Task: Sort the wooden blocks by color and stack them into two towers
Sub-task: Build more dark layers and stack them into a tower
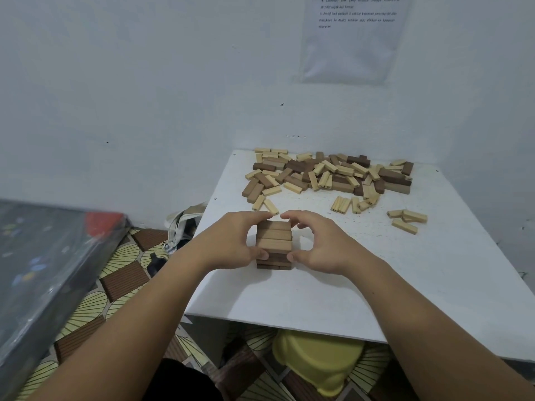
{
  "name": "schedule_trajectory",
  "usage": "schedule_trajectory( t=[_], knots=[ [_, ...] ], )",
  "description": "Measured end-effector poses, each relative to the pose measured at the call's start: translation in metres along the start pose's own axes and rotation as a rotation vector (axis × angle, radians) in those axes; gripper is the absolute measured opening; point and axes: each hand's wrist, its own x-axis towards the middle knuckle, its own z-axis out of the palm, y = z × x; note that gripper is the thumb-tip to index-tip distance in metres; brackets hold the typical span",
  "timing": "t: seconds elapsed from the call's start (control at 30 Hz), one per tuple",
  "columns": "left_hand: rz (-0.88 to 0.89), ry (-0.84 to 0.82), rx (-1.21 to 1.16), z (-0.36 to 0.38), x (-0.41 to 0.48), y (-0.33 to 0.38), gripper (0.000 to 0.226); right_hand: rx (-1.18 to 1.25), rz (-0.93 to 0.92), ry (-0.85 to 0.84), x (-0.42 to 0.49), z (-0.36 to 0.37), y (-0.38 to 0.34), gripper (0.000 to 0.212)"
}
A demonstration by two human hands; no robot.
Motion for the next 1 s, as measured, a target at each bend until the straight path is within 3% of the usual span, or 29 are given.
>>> schedule_trajectory(
  t=[0.1, 0.2, 0.3, 0.37, 0.6, 1.0],
  knots=[
    [-0.019, 0.010, -0.068, -0.001, -0.002, 0.000, 0.089, 0.037, 0.009, 0.012, -0.001, 0.001, 0.002, 0.079],
    [-0.080, 0.109, -0.343, 0.004, -0.008, 0.004, 0.072, 0.293, 0.078, 0.113, -0.004, 0.010, -0.004, 0.079],
    [-0.175, 0.247, -0.729, 0.023, -0.005, 0.017, 0.034, 0.604, 0.184, 0.262, -0.002, 0.026, -0.019, 0.057],
    [-0.233, 0.308, -0.842, 0.036, 0.001, 0.024, 0.032, 0.761, 0.252, 0.328, 0.002, 0.037, -0.031, 0.046],
    [-0.297, 0.355, -0.851, 0.055, 0.010, 0.038, 0.042, 0.934, 0.340, 0.424, 0.016, 0.054, -0.043, 0.013],
    [-0.319, 0.434, -0.863, 0.064, 0.018, 0.031, 0.056, 0.882, 0.394, 0.456, 0.017, 0.069, -0.041, 0.047]
  ],
)
